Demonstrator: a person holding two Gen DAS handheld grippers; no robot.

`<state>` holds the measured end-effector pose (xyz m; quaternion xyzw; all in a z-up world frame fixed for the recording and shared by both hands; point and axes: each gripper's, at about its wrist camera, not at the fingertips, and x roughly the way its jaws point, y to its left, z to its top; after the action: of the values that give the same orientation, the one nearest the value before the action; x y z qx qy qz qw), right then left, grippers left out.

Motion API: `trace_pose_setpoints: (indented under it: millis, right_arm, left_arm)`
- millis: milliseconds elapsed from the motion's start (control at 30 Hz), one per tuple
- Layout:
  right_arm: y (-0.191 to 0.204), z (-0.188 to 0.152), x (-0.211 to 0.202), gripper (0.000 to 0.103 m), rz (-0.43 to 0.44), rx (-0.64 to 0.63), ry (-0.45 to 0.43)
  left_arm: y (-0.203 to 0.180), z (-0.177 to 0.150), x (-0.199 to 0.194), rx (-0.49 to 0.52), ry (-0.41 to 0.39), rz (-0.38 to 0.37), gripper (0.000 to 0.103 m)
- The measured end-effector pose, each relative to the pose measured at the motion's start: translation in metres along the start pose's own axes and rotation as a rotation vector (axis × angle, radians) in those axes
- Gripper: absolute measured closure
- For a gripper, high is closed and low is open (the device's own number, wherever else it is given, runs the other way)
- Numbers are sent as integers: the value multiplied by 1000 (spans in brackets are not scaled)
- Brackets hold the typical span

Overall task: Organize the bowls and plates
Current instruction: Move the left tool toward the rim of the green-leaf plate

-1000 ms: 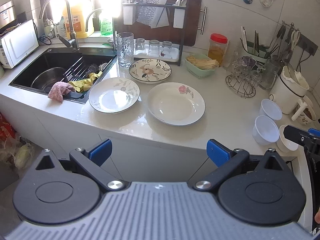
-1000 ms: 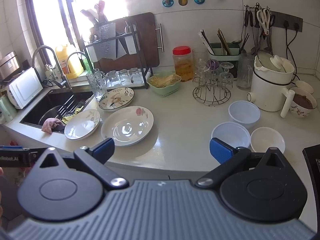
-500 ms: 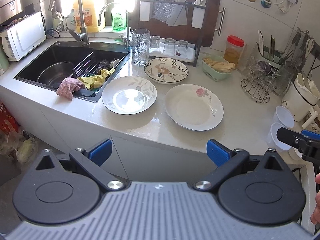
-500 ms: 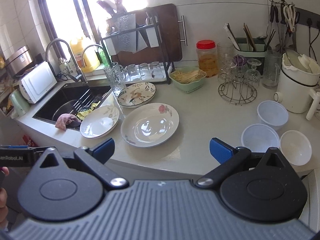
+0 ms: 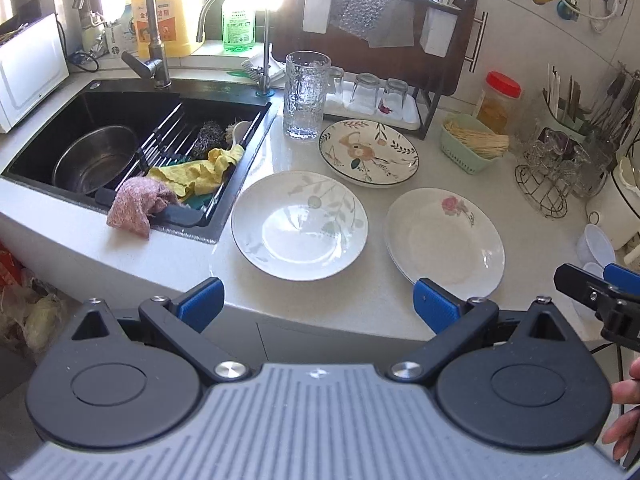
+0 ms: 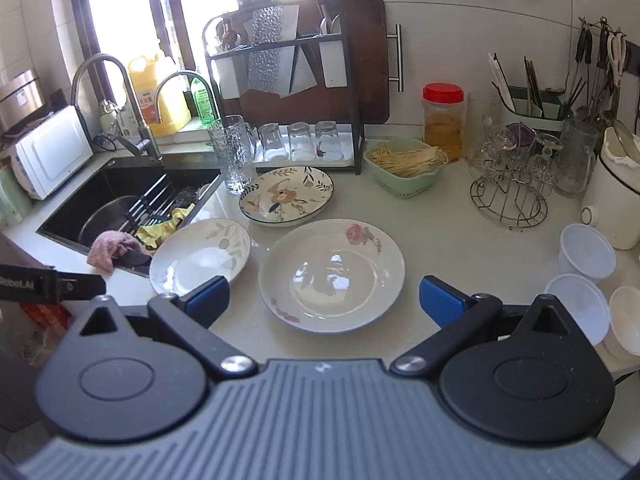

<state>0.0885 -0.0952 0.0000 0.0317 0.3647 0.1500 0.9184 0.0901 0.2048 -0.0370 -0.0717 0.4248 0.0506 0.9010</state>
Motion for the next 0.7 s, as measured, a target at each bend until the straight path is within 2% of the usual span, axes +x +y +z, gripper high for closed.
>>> trace_pose_setpoints:
  millis: [67, 200, 267, 367, 433, 567, 633, 667, 700]
  right_arm:
    - [12, 5, 9, 0, 12, 42, -3]
    - [40, 10, 36, 1, -1, 45, -2]
    - [50, 11, 49, 8, -2, 59, 2]
    - [63, 12, 67, 8, 22, 119, 9]
    - [75, 9, 78, 9, 9, 130, 16]
    - [96, 0, 106, 30, -13, 159, 62]
    - [102, -4, 119, 37, -23, 187, 77]
    - [106, -6, 125, 43, -28, 195, 78]
    - [110, -9, 131, 44, -30, 203, 79]
  left_arm:
    - [10, 10, 15, 34, -6, -11, 1]
    - [29, 26, 47, 75, 10, -67, 1]
    - [41, 32, 66, 91, 29, -98, 1]
    - [58, 37, 98, 121, 67, -137, 1]
    - [71, 41, 117, 128, 79, -174, 1]
    - [95, 53, 152, 137, 110, -227, 1]
    - [107, 58, 167, 159, 117, -263, 1]
    - [111, 60, 173, 180, 121, -285, 1]
    - [115, 62, 178, 208, 118, -316, 1]
